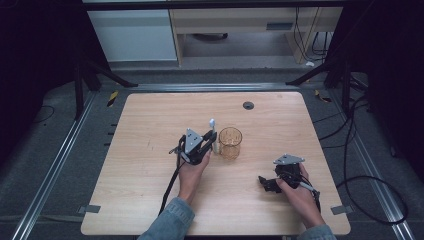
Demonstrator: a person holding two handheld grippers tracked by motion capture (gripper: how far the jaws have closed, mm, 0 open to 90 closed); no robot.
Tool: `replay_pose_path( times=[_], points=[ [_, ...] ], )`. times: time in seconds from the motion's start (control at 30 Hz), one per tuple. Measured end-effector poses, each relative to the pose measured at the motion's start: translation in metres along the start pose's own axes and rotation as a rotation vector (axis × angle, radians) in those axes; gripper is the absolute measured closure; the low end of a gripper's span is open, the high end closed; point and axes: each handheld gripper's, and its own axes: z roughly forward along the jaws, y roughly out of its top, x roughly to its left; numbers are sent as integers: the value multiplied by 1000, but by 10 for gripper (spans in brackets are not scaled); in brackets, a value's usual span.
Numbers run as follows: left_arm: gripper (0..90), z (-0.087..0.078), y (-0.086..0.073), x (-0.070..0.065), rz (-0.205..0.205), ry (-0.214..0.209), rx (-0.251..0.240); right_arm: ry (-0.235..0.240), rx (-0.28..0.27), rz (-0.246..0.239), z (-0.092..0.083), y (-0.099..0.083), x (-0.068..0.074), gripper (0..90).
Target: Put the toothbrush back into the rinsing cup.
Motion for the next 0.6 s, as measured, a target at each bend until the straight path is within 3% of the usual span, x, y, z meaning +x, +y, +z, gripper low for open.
replay_pose_path(
  times=[0.6],
  points=[
    [758,-2,2,1,-16,-2,2,0,0,0,0,0,0,4]
  ],
)
